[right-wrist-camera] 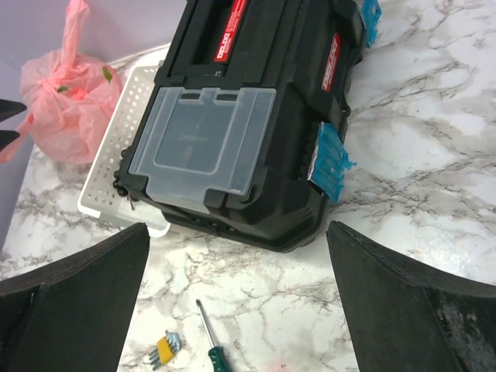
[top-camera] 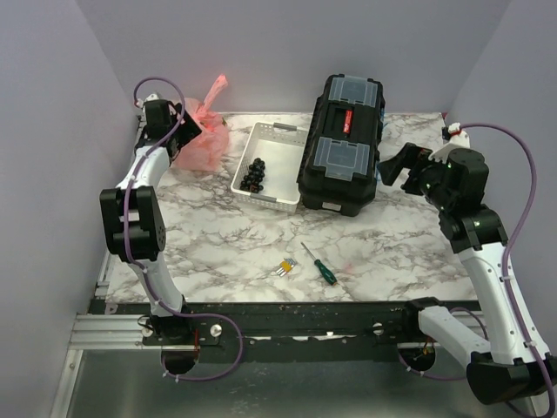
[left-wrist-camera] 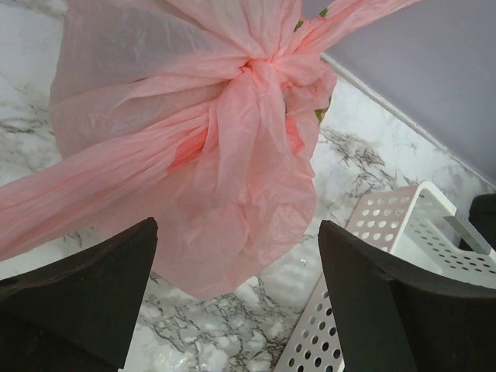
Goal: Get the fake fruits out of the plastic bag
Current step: Move the plastic bag to the center of the board.
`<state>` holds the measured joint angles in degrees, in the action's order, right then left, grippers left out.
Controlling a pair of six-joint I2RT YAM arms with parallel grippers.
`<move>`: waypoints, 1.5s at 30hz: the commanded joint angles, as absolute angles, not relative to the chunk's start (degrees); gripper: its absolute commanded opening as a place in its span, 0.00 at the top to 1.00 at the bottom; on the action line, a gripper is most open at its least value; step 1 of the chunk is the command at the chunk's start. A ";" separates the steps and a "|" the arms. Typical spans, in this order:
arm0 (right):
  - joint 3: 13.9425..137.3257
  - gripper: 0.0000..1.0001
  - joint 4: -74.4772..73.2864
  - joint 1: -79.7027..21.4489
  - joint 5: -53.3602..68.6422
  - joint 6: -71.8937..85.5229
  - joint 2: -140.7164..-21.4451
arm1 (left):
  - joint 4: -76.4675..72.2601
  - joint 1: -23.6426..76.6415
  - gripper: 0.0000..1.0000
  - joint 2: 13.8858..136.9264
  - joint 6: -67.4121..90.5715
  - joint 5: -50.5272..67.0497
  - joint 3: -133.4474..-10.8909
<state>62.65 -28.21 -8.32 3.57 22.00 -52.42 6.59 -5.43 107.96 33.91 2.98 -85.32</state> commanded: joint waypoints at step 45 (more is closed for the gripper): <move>62.53 0.00 -36.09 -8.61 8.39 24.80 -53.48 | 27.08 -8.48 1.00 108.99 47.57 2.21 -84.54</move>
